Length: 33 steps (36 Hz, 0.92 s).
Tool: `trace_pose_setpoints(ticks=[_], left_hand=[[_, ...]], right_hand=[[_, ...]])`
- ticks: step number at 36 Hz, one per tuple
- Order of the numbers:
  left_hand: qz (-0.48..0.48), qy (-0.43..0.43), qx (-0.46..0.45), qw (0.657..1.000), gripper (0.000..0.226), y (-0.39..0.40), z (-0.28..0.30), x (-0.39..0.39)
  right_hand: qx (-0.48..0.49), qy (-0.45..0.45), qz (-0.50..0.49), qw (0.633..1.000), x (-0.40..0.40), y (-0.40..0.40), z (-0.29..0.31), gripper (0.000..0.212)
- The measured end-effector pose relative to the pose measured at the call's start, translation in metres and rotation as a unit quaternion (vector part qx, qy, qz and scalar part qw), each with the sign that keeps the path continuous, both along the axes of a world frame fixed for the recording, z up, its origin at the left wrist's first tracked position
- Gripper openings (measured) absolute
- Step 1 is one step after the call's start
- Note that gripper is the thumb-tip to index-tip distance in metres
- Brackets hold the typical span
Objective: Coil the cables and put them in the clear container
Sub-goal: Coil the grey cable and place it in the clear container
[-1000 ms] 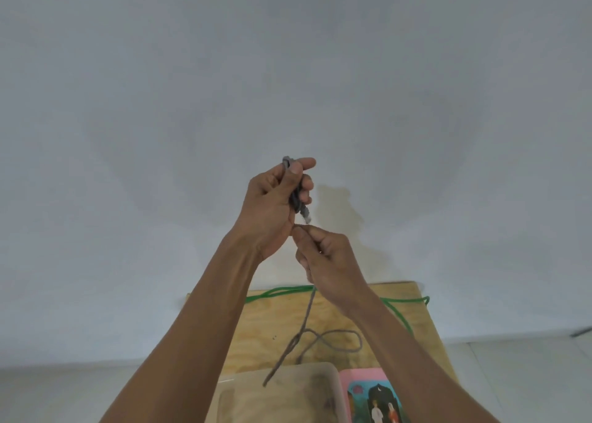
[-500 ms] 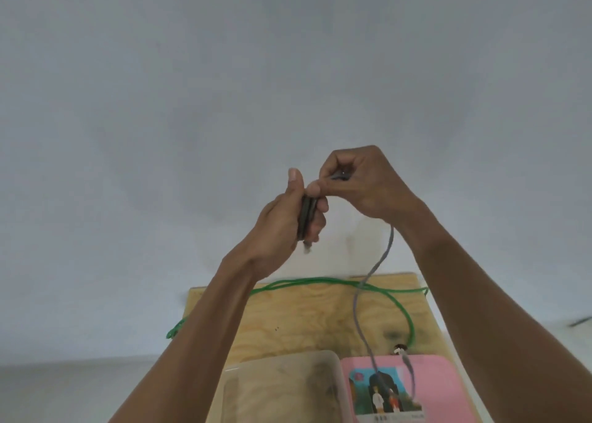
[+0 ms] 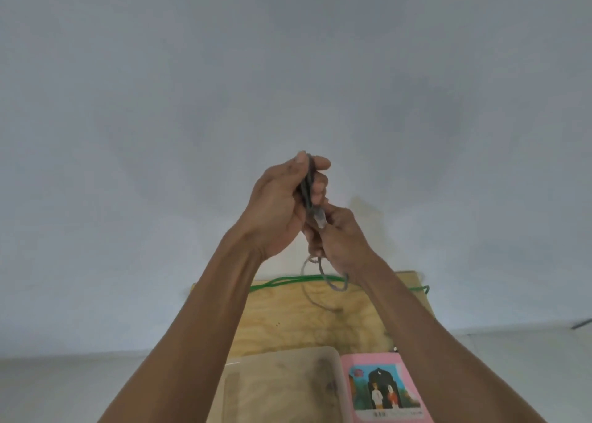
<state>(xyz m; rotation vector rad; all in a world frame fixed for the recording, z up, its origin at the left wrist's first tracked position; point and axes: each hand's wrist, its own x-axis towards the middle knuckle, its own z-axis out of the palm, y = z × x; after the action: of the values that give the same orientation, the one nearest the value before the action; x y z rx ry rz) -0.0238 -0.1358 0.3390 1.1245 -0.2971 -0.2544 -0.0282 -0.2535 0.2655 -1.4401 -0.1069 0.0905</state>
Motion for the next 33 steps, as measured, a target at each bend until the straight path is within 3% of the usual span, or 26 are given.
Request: trace_pose_setpoints(ticks=[3,10,13,18,23,26,30,33], left_hand=[[0.042,-0.018,0.027,0.999,0.035,0.002,0.000,0.010],[0.161,-0.118,0.191,0.961,0.038,0.013,-0.005,0.028],[0.179,-0.180,0.309,0.917,0.040,0.021,-0.012,0.033],[0.184,-0.286,0.496,0.799,0.041,0.029,-0.027,0.038],[0.144,-0.304,0.566,0.753,0.042,0.035,-0.042,0.041],[0.105,-0.262,0.582,0.763,0.060,0.040,-0.048,0.036],[0.035,-0.158,0.502,0.850,0.070,0.038,-0.052,0.024],[-0.024,-0.124,0.449,0.884,0.070,0.028,-0.051,0.015]], right_hand=[[-0.030,-0.018,0.011,0.999,-0.006,0.002,-0.001,0.029],[-0.126,-0.048,0.083,0.987,-0.020,-0.002,0.001,0.022],[-0.215,-0.065,0.106,0.969,-0.022,-0.007,0.008,0.022],[-0.360,-0.109,0.113,0.920,-0.018,-0.014,0.027,0.022],[-0.492,-0.159,0.084,0.852,-0.010,-0.024,0.049,0.020],[-0.497,-0.197,0.051,0.843,0.000,-0.033,0.065,0.015],[-0.391,-0.233,-0.018,0.890,0.020,-0.044,0.078,0.021],[-0.310,-0.220,-0.055,0.923,0.035,-0.050,0.081,0.023]])
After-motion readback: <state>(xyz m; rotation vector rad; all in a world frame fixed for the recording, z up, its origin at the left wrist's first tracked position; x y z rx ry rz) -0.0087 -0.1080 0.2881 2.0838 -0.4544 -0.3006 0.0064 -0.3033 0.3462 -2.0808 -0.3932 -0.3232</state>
